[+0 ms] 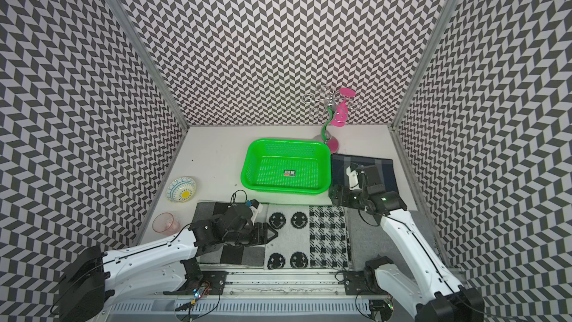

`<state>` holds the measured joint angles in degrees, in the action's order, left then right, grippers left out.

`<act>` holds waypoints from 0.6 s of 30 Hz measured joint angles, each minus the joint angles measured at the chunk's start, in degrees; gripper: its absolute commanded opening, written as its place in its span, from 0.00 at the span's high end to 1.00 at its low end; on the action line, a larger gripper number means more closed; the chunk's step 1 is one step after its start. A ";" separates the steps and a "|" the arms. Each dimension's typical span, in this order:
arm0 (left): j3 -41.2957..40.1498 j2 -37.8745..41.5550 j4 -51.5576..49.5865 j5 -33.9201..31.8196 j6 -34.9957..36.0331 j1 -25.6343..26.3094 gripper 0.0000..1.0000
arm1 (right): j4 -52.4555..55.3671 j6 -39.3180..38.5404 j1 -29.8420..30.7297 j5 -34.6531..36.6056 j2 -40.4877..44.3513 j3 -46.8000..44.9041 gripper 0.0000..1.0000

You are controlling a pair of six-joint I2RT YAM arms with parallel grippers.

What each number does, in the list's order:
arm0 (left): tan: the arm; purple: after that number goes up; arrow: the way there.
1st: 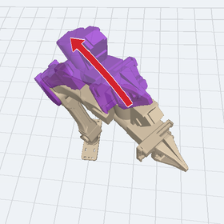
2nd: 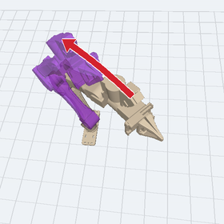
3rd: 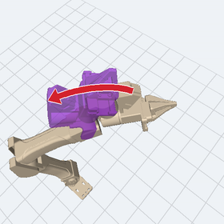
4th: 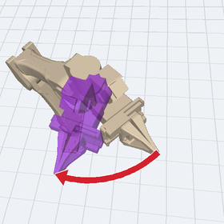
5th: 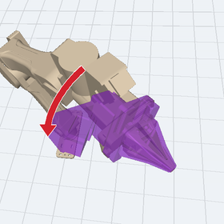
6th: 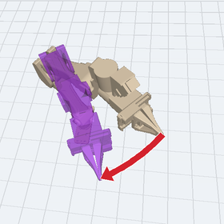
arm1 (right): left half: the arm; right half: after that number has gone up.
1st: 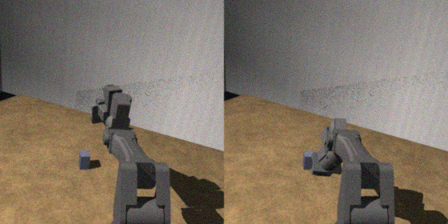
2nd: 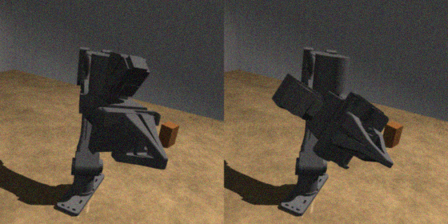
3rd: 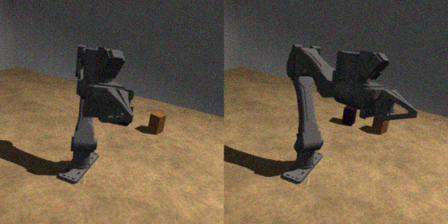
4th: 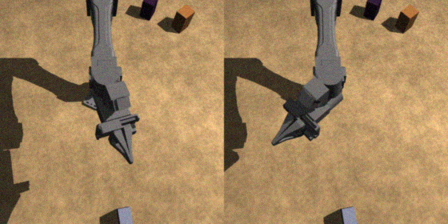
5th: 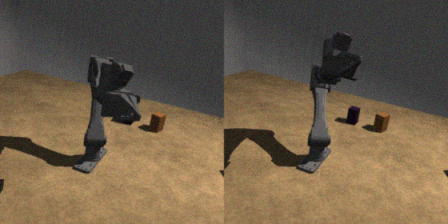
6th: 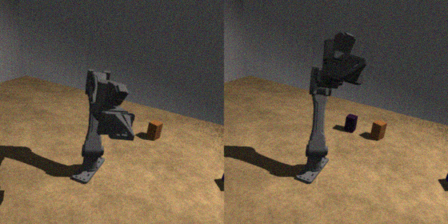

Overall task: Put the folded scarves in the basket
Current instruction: Pick up the scarf at the center of the board.

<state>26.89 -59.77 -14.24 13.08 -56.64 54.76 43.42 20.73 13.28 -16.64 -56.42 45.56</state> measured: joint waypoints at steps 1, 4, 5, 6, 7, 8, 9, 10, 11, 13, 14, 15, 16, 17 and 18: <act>0.15 -1.20 0.57 0.04 0.11 0.02 0.27 | 0.33 0.15 0.02 -0.17 0.00 0.00 0.19; 0.70 -5.11 1.42 0.00 0.50 0.52 0.27 | 0.76 0.33 0.04 -0.42 0.00 -0.02 0.19; 1.07 -6.14 1.27 -0.20 0.74 0.74 0.27 | 0.96 0.35 0.04 -0.48 0.00 -0.02 0.19; 1.81 -7.32 0.81 -0.63 1.31 0.79 0.27 | 1.20 0.37 0.04 -0.57 0.04 -0.02 0.19; 2.67 -8.24 0.15 -1.14 1.68 0.92 0.27 | 1.40 0.39 0.04 -0.59 0.13 -0.04 0.19; 3.54 -9.01 -0.37 -1.77 2.08 1.01 0.27 | 1.46 0.48 0.04 -0.66 0.26 -0.11 0.19; 4.31 -9.62 -0.70 -2.25 2.56 1.03 0.27 | 1.53 0.59 0.04 -0.76 0.50 -0.24 0.19; 5.09 -10.12 -0.94 -2.84 2.99 1.07 0.27 | 1.55 0.79 0.04 -0.87 0.76 -0.46 0.19; 5.62 -10.51 -0.98 -3.26 3.26 1.09 0.27 | 1.57 0.87 0.04 -1.01 0.98 -0.68 0.19; 6.95 -11.96 -1.84 -4.39 4.09 1.09 0.27 | 1.62 1.25 0.04 -1.22 1.44 -1.20 0.19; 7.39 -12.66 -2.29 -4.85 4.44 1.09 0.27 | 1.66 1.40 0.04 -1.27 1.66 -1.44 0.19; 7.65 -13.29 -2.73 -5.18 4.72 1.09 0.27 | 1.77 1.49 0.04 -1.29 1.88 -1.66 0.19; 7.63 -13.62 -3.08 -5.51 5.01 1.09 0.27 | 1.97 1.57 0.04 -1.31 2.08 -1.81 0.19; 7.50 -13.68 -3.50 -5.73 5.18 1.09 0.26 | 2.01 1.62 0.04 -1.31 2.25 -1.95 0.19; 7.28 -13.68 -3.93 -5.95 5.44 1.09 0.26 | 2.03 1.66 0.04 -1.36 2.45 -2.10 0.19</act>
<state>34.17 -73.45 -18.17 7.14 -51.20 55.86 45.45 22.39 13.32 -18.00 -53.98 43.46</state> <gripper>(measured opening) 0.735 0.809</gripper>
